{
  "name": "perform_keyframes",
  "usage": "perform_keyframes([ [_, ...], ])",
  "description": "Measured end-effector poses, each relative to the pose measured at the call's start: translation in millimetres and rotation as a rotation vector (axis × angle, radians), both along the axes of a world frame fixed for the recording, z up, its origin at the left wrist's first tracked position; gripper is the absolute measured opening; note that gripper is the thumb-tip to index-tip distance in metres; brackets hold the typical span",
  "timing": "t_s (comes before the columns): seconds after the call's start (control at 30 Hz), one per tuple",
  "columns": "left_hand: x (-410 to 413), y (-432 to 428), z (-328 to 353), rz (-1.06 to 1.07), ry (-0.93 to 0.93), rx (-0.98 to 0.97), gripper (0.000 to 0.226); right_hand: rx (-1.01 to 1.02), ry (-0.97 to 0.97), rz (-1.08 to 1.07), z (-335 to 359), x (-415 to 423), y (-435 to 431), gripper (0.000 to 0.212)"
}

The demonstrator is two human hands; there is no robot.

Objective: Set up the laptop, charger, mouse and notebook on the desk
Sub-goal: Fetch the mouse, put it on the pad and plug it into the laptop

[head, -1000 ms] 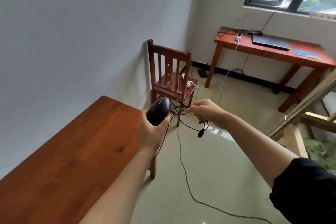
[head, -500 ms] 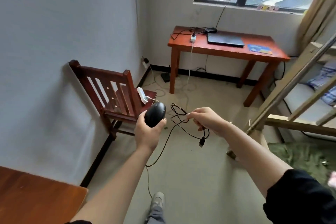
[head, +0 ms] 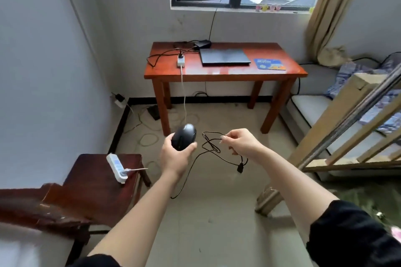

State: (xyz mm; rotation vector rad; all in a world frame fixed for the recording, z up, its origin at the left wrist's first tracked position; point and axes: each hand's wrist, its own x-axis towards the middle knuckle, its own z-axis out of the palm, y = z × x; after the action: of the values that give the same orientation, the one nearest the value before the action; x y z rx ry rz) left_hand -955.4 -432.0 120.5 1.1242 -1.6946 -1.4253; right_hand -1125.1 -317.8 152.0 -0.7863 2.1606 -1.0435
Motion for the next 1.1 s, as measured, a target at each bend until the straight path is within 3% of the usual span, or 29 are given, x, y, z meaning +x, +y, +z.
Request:
perform_keyframes([
  [0.2,-150.3,-64.7,-18.3,-0.135,0.096,0.259,0.035,0.042,0.03,-0.059,-17.8,-140.1,-55.4,0.023],
  [0.47,-358.1,-131.9,-25.9,-0.17,0.22,0.552,0.038,-0.028,-0.055,-0.171,-6.1,-348.3,-116.0,0.019],
  [0.7,-518.2,-189.2,-28.2,-0.256,0.235,0.568,0.026,0.015,0.076,-0.193,-1.9,-498.5,-167.3,0.021],
  [1.1,-819.0,-298.4,-47.7,-0.363,0.144,0.619,0.028,0.108,0.172,-0.392,-8.0,-782.9,-253.2,0.022],
])
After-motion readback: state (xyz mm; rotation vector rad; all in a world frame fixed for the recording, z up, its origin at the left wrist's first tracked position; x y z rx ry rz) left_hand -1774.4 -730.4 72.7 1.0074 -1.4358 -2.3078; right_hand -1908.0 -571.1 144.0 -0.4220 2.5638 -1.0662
